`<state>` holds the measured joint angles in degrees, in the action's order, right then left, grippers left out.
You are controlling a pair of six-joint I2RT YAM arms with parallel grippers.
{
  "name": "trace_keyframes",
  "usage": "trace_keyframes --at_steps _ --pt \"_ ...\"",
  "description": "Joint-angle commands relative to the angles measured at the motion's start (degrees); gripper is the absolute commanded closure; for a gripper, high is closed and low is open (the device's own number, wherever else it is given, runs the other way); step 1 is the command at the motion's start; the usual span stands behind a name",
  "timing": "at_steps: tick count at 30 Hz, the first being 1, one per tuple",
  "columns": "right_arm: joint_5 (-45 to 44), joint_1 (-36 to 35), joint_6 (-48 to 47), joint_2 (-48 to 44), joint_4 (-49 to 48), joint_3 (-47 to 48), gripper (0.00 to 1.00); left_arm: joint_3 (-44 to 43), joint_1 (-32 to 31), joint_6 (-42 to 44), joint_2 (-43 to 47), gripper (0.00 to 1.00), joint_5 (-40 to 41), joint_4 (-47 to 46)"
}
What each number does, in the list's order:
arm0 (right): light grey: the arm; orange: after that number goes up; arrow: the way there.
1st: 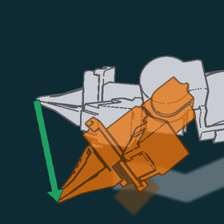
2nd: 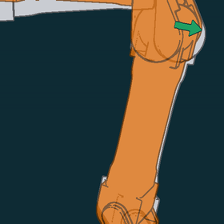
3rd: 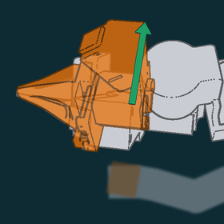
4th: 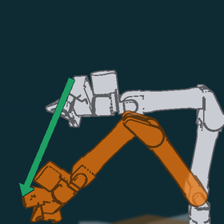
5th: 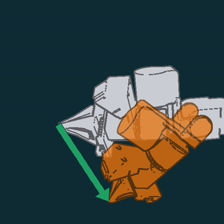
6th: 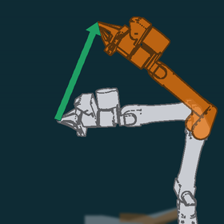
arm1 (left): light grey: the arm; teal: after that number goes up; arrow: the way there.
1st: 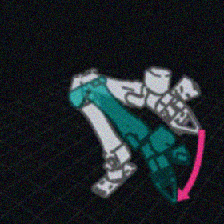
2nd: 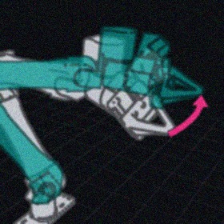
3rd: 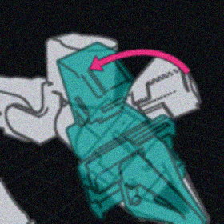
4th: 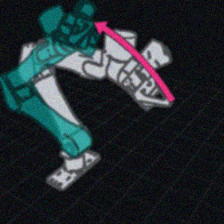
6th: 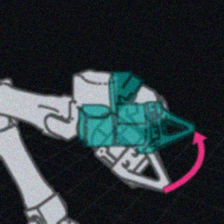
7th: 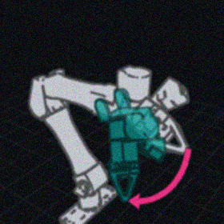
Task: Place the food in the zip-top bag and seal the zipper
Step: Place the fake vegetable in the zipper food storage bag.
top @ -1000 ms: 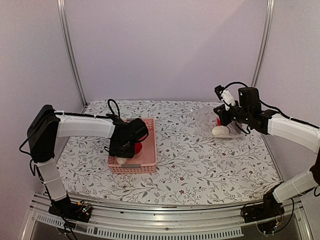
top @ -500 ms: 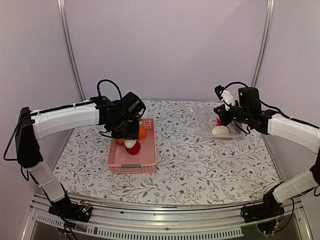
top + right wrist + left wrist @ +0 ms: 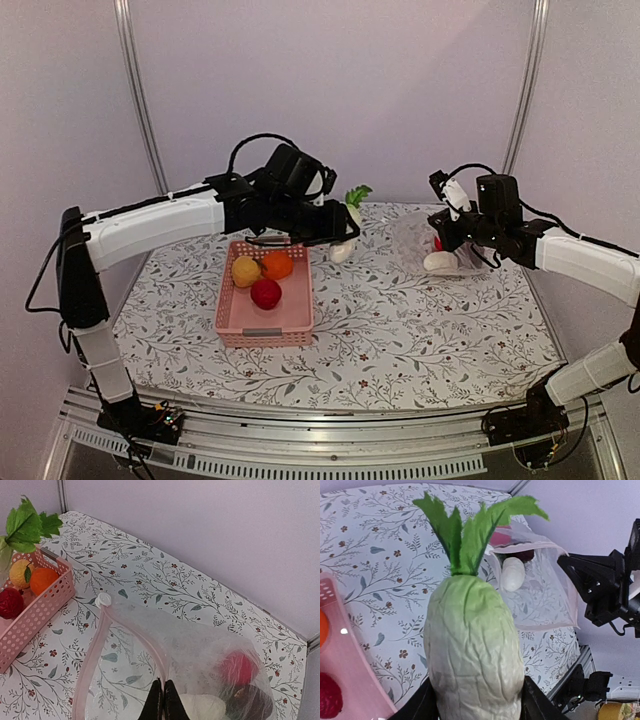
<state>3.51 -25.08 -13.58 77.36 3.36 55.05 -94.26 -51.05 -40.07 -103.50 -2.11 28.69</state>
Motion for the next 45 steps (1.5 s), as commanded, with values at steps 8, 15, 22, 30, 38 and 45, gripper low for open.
trace_keyframes --at_steps 8,15,22,30,38,45 --pt "-0.9 0.0 -0.5 -0.8 -0.9 -0.6 1.00 -13.7 -3.7 -4.1 -16.2 0.67 -19.4 -5.8" --pt "-0.3 0.0 -0.7 -0.9 -0.9 -0.7 1.00 -17.3 -3.8 -8.8 -22.0 0.68 -23.8 -9.6" --pt "0.6 0.0 -0.6 -1.7 -0.8 -0.9 1.00 -23.7 -1.9 -14.5 -28.4 0.69 -25.2 -11.3" --pt "2.6 0.0 -0.5 -2.3 -0.5 -1.0 1.00 -27.6 0.3 -21.4 -33.0 0.67 -23.8 -15.7" --pt "6.5 0.0 -0.5 -3.5 -0.5 -1.5 1.00 -34.0 1.6 -29.6 -39.3 0.65 -23.6 -21.5" --pt "7.1 0.0 0.1 -3.3 -0.4 -1.3 1.00 -37.6 1.6 -33.0 -42.2 0.55 -22.4 -23.7"
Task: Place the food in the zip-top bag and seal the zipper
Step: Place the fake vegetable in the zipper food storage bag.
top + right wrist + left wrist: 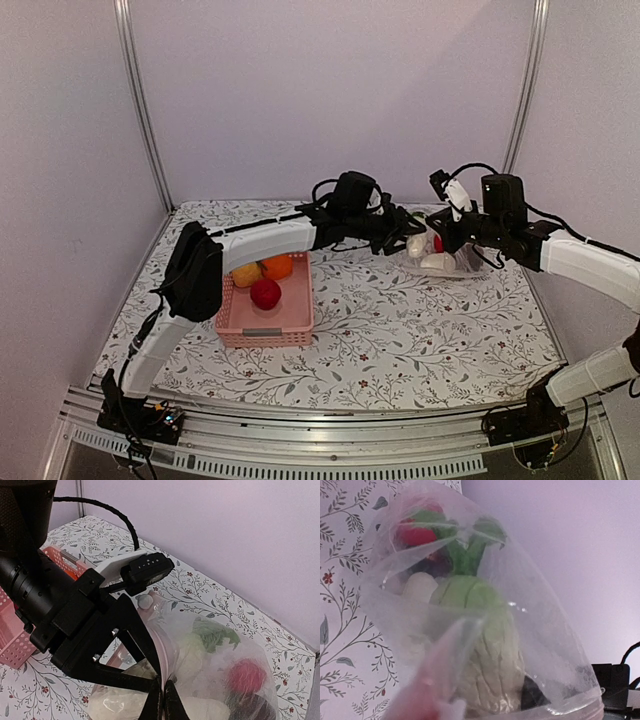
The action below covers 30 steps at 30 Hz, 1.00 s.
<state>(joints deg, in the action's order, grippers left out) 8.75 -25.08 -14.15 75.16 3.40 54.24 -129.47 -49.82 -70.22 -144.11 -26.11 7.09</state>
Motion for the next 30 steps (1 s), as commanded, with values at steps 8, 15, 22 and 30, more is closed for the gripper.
trace_keyframes --at_steps 8,15,22,30 --pt "2.1 0.0 2.5 -1.4 0.2 0.3 1.00 0.2 -0.2 -2.0 2.0 0.01 4.1 -1.5" --pt "0.8 0.0 2.7 -1.1 0.1 0.4 1.00 8.1 -2.2 1.1 10.0 0.00 5.8 -3.5" --pt "-0.5 0.2 2.5 -0.8 -0.3 0.3 1.00 11.7 -7.1 18.3 21.9 0.00 19.1 8.1" --pt "-2.1 0.3 1.3 -0.9 -1.0 -0.2 1.00 28.1 -9.0 32.0 36.7 0.00 39.1 12.6"
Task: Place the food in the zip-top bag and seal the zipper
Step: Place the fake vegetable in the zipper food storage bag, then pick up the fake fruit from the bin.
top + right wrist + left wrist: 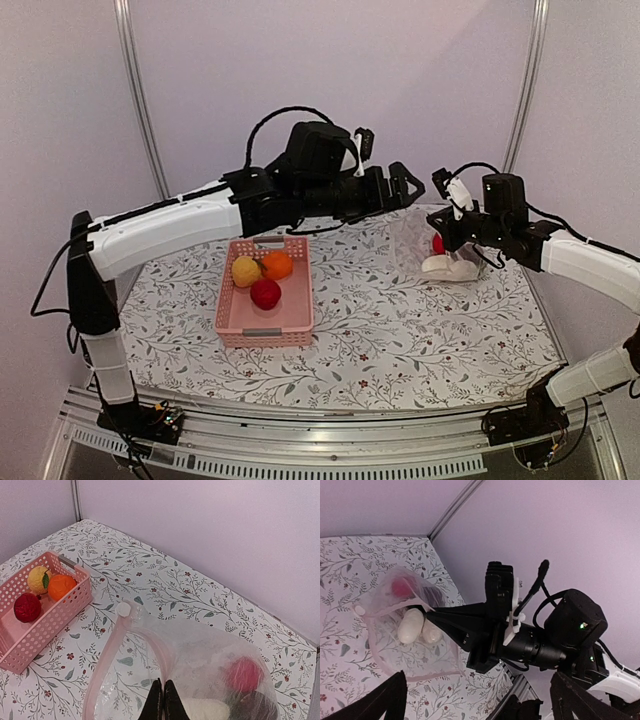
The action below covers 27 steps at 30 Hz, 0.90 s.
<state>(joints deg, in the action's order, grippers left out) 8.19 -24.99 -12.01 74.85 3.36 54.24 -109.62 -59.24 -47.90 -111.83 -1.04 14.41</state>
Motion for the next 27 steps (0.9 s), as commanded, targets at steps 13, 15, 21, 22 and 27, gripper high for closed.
trace_keyframes --at_steps 13,15,21,22,27 --pt "-0.8 0.2 -0.9 0.3 -0.9 -0.2 1.00 30.1 -0.5 16.6 25.2 0.00 40.5 16.1" --pt "-0.7 0.2 -0.9 0.4 -0.9 -0.2 1.00 31.2 -0.5 18.9 26.3 0.00 40.9 18.4" --pt "-0.6 0.2 -0.9 0.8 -0.8 -0.2 1.00 39.1 -0.3 18.2 34.3 0.00 48.5 16.3" --pt "-0.6 0.2 -0.8 0.8 -0.7 -0.1 1.00 41.3 0.7 14.0 35.5 0.00 51.3 18.0" --pt "-0.7 0.2 -1.0 0.9 -0.7 -0.1 1.00 46.9 9.2 5.2 37.7 0.00 46.9 27.6"
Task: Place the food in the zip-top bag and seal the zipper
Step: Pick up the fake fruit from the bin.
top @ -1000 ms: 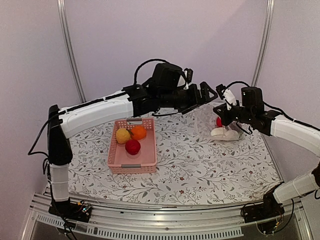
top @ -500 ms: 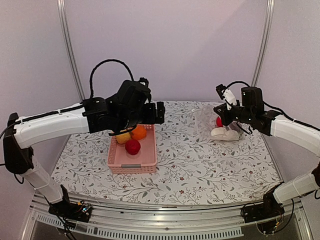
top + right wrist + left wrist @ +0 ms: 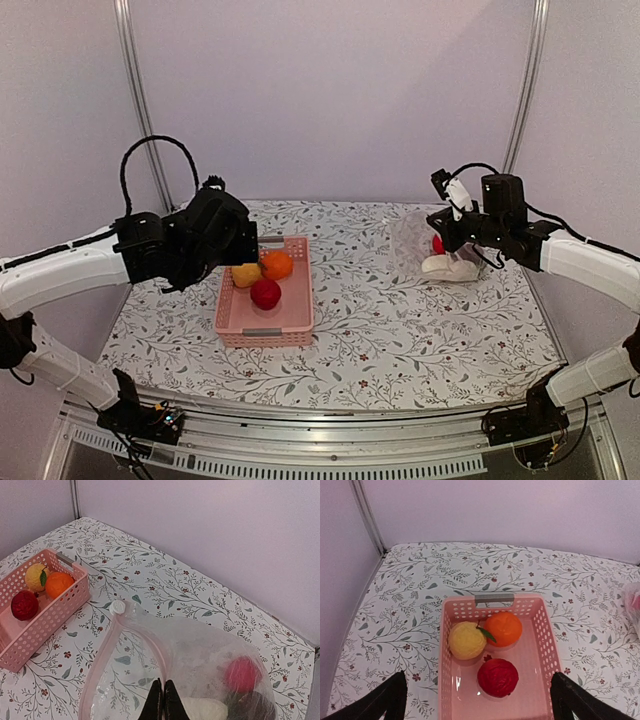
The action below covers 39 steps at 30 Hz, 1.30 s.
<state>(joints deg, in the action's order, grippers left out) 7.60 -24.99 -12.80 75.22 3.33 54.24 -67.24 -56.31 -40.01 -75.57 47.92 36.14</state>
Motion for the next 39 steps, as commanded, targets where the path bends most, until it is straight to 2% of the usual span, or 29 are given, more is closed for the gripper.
trace_keyframes --at_steps 1,5,7,13,16,25,30,39 --pt "-0.1 0.2 -0.2 0.5 -0.7 -0.1 1.00 6.7 8.0 1.2 2.1 0.00 -6.0 2.8" --pt "0.1 0.2 -0.2 0.9 -0.7 -0.1 1.00 11.9 11.2 2.3 5.0 0.01 -14.7 -3.8" --pt "0.3 0.2 -0.2 1.1 -0.6 -0.1 1.00 13.1 11.9 2.6 5.7 0.04 -18.3 -5.8" --pt "0.4 0.2 -0.7 1.3 -0.5 -0.2 1.00 12.4 13.0 1.0 2.3 0.14 -25.6 -5.5" --pt "0.4 0.2 -0.8 1.4 -0.5 -0.2 1.00 11.2 13.0 1.1 -1.1 0.16 -28.8 -5.1" --pt "0.3 0.2 -1.2 1.4 -0.5 -0.2 1.00 7.6 13.4 1.7 -10.4 0.15 -32.1 -6.0" --pt "-0.1 0.2 -1.4 1.2 -0.5 -0.2 1.00 5.2 14.5 2.0 -15.1 0.11 -34.4 -5.6" --pt "0.0 0.2 -1.5 1.1 -0.5 -0.2 1.00 3.4 15.8 2.8 -19.2 0.10 -36.8 -6.4"
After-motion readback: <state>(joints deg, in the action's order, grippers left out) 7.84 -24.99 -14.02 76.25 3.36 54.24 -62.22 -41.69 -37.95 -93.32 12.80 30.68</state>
